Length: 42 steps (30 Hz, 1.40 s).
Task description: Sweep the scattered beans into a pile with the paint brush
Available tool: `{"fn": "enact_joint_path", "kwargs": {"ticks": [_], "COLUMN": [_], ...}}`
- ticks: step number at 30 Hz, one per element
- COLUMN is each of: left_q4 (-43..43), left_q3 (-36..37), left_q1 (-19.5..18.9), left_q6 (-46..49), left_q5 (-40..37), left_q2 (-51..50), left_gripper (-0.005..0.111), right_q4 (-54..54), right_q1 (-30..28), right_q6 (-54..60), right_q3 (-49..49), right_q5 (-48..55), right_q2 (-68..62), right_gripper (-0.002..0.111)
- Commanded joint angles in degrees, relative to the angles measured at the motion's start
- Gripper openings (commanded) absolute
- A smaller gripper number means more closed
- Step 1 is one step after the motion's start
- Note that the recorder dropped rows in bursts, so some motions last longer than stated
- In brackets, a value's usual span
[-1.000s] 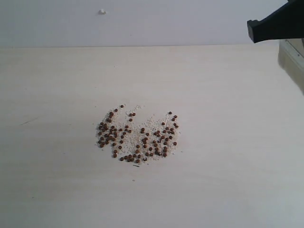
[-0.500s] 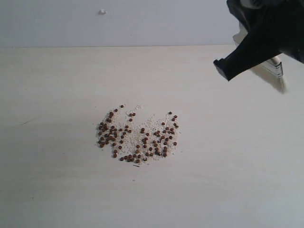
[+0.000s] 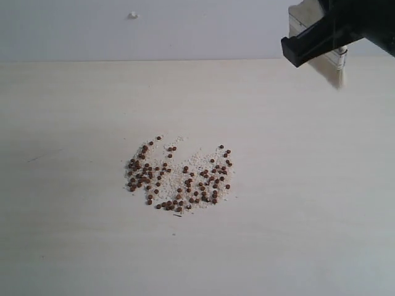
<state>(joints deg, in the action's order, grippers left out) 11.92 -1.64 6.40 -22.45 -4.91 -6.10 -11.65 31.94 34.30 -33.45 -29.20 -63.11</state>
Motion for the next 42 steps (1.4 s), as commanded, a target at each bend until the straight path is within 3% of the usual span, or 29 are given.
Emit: {"fn": "enact_joint_path", "kwargs": {"ticks": [1,7,9,13,15,17,21,23,25,26,28,33,42], "left_q4": [-0.45,-0.45,-0.45,-0.45,-0.45,-0.34,-0.34,-0.34,-0.34,-0.34,-0.34,-0.34,-0.34], "left_q3": [0.26,0.26,0.26,0.26,0.26,0.26,0.26,0.26,0.26,0.26,0.26,0.26,0.26], "left_q1": [-0.10,-0.10,-0.10,-0.10,-0.10,-0.10,-0.10,-0.10,-0.10,-0.10,-0.10,-0.10,-0.10], "left_q6": [-0.27,-0.27,-0.27,-0.27,-0.27,-0.26,-0.26,-0.26,-0.26,-0.26,-0.26,-0.26,-0.26], "left_q5": [-0.11,-0.11,-0.11,-0.11,-0.11,-0.11,-0.11,-0.11,-0.11,-0.11,-0.11,-0.11,-0.11], "left_q2": [0.17,0.17,0.17,0.17,0.17,0.17,0.17,0.17,0.17,0.17,0.17,0.17,0.17], "left_gripper": [0.000,0.000,0.000,0.000,0.000,0.000,0.000,0.000,0.000,0.000,0.000,0.000,0.000], "right_q4": [19.15,39.53,49.44,49.89,42.11,35.89,38.81,42.93,54.33,60.79,64.93,64.17,67.94], "right_q1": [-8.12,-18.50,-22.12,-27.77,-29.39,-29.28,-28.85,-27.61,-26.10,-24.36,-22.07,-20.42,-21.26], "right_q6": [-18.73,-40.27,-54.99,-66.69,-63.23,-55.01,-56.31,-59.73,-70.82,-78.06,-81.93,-83.16,-83.44], "right_q3": [-0.26,-2.02,-6.56,-11.43,-11.56,-11.56,-11.56,-11.56,-12.55,-14.10,-16.19,-21.59,-21.84], "right_q5": [-0.63,-0.08,5.63,9.13,8.99,10.40,11.95,10.97,9.58,10.64,14.10,24.20,23.11], "right_q2": [-3.84,-8.93,-11.50,-14.90,-15.01,-14.90,-14.90,-14.90,-14.90,-14.90,-14.90,-14.90,-14.90], "right_gripper": [0.000,0.000,0.000,0.000,0.000,0.000,0.000,0.000,0.000,0.000,0.000,0.000,0.000]}}
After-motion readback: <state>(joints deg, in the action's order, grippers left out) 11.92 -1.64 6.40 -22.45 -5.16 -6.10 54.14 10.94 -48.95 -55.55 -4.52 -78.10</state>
